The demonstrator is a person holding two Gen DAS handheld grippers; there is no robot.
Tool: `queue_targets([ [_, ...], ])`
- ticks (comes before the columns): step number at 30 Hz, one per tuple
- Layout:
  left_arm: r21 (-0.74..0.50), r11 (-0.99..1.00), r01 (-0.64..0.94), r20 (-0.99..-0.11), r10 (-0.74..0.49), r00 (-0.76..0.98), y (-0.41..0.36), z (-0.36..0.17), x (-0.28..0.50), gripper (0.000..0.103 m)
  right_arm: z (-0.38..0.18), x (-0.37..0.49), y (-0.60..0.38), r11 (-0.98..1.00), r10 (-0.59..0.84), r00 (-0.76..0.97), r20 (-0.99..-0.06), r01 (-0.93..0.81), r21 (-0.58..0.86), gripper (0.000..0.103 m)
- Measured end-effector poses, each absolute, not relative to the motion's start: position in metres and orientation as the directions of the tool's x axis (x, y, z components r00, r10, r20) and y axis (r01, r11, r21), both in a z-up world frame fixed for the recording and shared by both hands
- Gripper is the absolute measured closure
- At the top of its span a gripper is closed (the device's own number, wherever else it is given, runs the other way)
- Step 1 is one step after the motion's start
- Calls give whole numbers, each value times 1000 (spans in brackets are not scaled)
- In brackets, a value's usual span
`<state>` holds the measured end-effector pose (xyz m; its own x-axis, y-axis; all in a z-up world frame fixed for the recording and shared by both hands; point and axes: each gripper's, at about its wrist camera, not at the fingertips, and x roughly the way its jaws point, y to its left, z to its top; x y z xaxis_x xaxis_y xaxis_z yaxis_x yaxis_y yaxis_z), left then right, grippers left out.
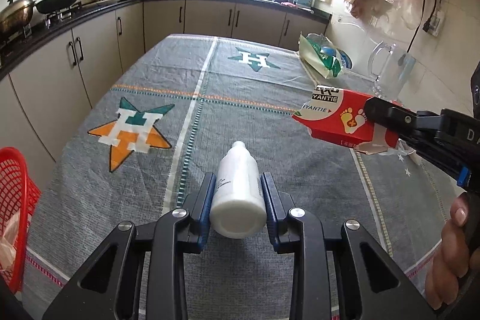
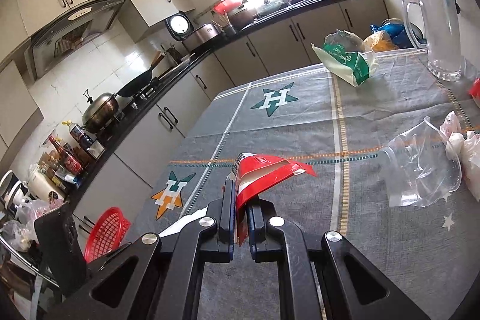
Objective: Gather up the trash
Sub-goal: 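Grasp the white bottle with the left tool while the right tool grasps the red-white carton, then carry the white bottle and red-white carton to the red basket and open both tools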
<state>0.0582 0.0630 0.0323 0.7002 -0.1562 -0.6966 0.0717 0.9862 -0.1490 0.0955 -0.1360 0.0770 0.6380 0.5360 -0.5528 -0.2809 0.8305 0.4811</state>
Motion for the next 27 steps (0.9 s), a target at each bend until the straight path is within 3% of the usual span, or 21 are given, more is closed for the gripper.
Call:
queue_targets([
  [13, -181, 982, 52, -749, -171, 640, 64, 18, 72, 74, 76, 97, -135, 830, 538, 631, -559, -281, 481, 95],
  [27, -87, 996, 32, -636, -80, 768, 65, 45, 50, 74, 77, 95, -131, 838, 530, 638, -558, -293, 461, 95],
])
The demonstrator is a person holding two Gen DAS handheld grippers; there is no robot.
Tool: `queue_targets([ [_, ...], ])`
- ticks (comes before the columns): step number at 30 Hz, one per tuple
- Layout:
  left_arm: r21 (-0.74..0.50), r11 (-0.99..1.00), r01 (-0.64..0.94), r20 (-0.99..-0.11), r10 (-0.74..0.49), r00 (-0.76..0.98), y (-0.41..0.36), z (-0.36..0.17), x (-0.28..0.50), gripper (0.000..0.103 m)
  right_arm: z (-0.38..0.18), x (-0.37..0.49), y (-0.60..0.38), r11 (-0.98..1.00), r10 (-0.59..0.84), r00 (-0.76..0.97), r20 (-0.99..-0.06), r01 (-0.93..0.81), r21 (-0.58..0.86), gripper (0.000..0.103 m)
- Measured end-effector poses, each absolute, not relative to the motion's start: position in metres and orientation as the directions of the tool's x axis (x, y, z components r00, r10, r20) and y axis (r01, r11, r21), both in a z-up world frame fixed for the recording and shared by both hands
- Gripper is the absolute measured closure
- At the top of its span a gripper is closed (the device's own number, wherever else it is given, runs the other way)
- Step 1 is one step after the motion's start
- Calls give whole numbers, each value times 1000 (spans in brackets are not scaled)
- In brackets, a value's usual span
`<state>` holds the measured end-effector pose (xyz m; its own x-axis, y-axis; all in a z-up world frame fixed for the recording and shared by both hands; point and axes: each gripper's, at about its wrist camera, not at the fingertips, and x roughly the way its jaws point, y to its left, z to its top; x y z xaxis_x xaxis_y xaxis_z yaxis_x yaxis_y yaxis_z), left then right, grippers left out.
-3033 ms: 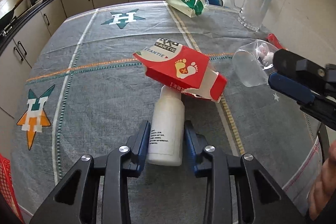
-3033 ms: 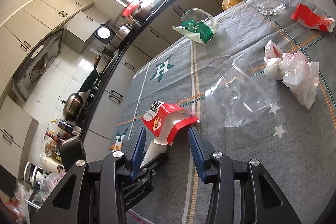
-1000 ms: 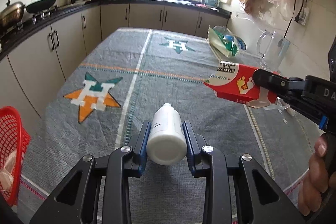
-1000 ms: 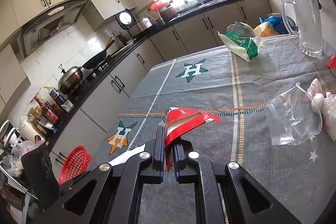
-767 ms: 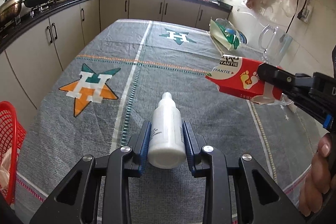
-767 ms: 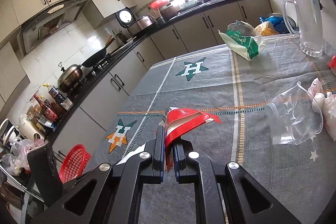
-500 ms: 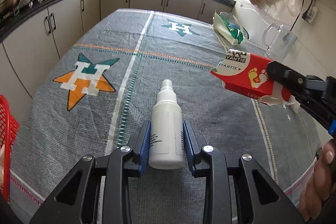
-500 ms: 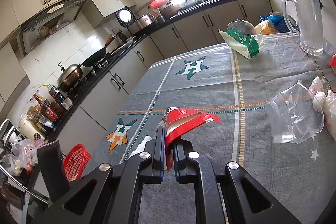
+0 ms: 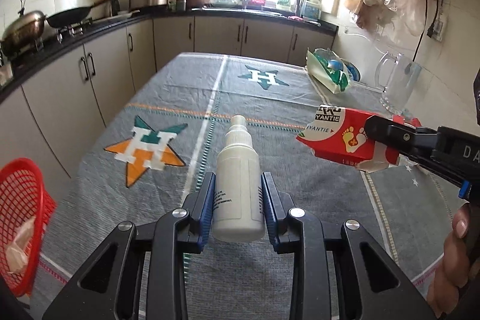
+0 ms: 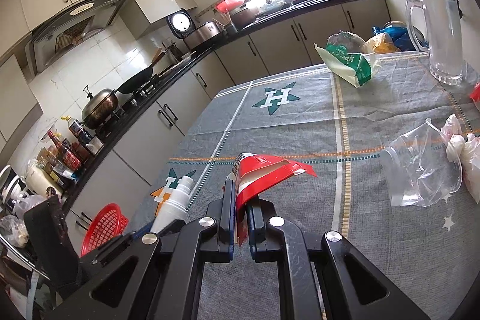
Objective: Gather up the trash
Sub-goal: 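Carry the white bottle and red-white carton to the red basket and open both tools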
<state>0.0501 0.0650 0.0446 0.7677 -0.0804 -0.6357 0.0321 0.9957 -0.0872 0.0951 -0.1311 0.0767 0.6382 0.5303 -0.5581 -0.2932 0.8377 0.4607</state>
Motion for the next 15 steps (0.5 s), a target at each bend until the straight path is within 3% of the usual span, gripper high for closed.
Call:
queue_targets([
  [15, -74, 997, 28, -625, -68, 778, 63, 47, 47, 74, 78, 91, -122, 841, 534, 638, -556, -329, 430, 95],
])
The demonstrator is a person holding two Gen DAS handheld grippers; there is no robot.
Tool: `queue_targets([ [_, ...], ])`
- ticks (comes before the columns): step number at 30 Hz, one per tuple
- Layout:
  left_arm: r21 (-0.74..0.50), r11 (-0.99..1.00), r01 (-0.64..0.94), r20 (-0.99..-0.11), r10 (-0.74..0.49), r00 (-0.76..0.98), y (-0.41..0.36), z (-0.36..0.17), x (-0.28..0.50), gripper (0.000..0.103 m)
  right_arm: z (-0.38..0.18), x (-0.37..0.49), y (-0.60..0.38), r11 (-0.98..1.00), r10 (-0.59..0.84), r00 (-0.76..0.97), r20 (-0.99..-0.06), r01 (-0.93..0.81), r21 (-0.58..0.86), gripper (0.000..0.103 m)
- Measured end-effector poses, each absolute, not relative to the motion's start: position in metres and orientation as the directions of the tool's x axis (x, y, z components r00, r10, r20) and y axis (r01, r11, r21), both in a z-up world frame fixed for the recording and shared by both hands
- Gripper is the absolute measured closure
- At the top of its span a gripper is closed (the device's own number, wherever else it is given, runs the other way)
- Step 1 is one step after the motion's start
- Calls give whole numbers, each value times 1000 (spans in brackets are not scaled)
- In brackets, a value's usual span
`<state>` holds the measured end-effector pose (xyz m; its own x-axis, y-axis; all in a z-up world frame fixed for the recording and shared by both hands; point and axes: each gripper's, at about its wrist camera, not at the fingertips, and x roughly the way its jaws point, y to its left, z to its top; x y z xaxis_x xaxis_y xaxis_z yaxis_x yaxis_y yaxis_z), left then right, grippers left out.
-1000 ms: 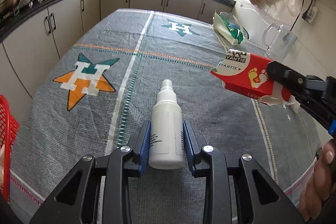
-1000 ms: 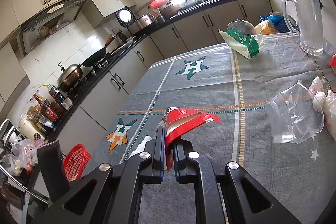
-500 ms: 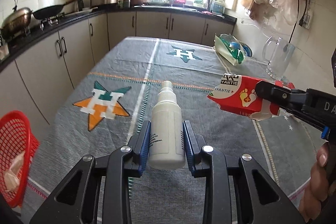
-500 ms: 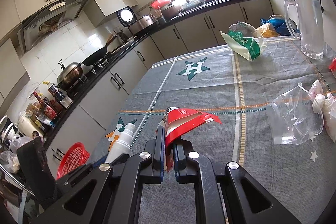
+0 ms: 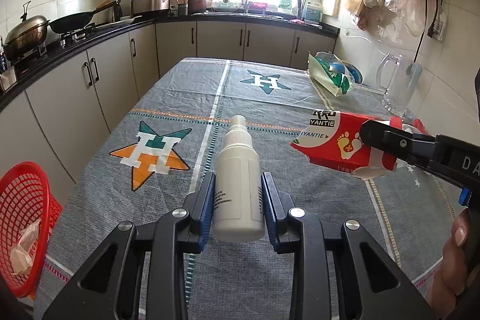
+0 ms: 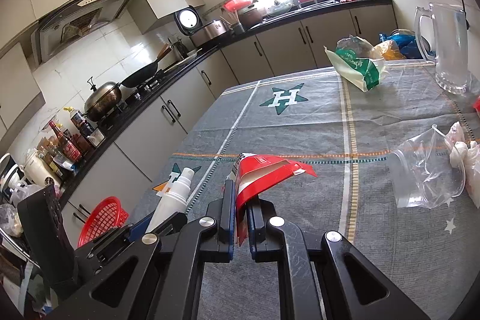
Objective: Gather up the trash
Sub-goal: 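Carry the white bottle and red-white carton to the red basket and open both tools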
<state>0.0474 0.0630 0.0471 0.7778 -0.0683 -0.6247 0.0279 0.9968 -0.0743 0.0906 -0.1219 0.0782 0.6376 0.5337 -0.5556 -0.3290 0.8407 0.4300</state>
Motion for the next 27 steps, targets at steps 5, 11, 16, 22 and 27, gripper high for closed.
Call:
queue_targets([
  [5, -68, 997, 19, -618, -58, 784, 64, 48, 47, 74, 79, 89, -121, 839, 536, 639, -551, -335, 428, 95],
  [11, -66, 998, 13, -615, -51, 787, 65, 49, 46, 74, 80, 87, -118, 839, 538, 640, -549, -344, 421, 95],
  [16, -63, 998, 13, -613, -49, 789, 65, 49, 46, 74, 81, 86, -117, 839, 538, 641, -548, -346, 419, 95],
  [22, -64, 998, 12, -612, -49, 789, 66, 50, 46, 74, 81, 85, -115, 839, 539, 641, -547, -348, 419, 95],
  [27, -63, 998, 7, -608, -44, 793, 67, 52, 46, 74, 83, 84, -114, 838, 540, 643, -542, -353, 416, 95],
])
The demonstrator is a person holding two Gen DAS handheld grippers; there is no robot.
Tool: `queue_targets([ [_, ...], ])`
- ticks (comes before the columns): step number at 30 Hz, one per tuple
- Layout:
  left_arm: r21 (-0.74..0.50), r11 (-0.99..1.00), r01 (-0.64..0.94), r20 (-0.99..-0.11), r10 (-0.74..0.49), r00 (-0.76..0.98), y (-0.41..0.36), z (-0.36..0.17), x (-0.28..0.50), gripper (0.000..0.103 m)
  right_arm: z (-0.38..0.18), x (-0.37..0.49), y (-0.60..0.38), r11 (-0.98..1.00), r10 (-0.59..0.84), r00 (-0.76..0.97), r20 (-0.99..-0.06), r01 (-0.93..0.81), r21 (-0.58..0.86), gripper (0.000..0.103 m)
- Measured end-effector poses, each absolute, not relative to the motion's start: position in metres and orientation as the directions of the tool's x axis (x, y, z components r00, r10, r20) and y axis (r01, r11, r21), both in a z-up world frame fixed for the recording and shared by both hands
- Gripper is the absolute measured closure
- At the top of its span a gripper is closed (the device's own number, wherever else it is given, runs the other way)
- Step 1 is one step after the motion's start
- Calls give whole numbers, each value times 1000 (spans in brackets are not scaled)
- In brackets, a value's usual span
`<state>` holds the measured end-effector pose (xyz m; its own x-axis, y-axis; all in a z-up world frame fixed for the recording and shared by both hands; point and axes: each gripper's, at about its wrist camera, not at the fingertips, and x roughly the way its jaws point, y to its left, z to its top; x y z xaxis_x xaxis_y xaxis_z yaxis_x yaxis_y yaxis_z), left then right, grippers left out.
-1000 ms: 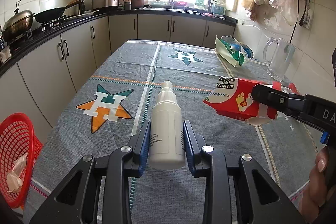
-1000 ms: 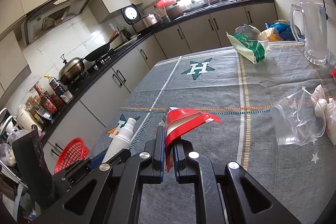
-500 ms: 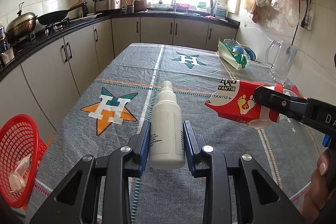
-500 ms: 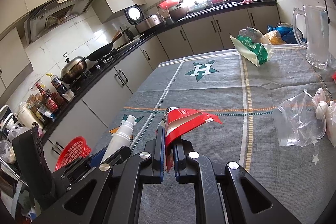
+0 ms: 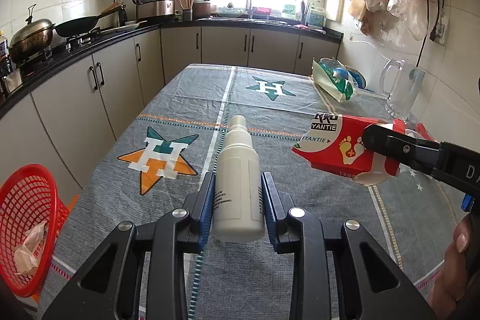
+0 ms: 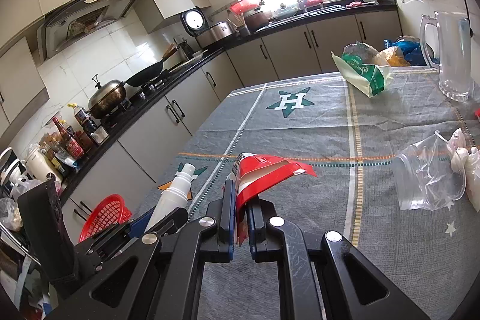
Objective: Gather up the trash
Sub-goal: 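Carry the white bottle and red-white carton to the red basket and open both tools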
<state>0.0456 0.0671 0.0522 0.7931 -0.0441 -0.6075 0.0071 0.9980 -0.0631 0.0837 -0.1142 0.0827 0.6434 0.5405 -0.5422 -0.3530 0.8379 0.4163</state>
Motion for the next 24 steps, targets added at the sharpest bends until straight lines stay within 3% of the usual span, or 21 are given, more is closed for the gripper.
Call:
queue_targets([
  [14, -126, 991, -41, -594, -43, 803, 89, 66, 19, 74, 99, 81, -117, 846, 527, 667, -527, -348, 405, 95],
  [24, -164, 979, -122, -548, 12, 836, 148, 86, -18, 74, 111, 55, -69, 825, 566, 628, -535, -423, 376, 95],
])
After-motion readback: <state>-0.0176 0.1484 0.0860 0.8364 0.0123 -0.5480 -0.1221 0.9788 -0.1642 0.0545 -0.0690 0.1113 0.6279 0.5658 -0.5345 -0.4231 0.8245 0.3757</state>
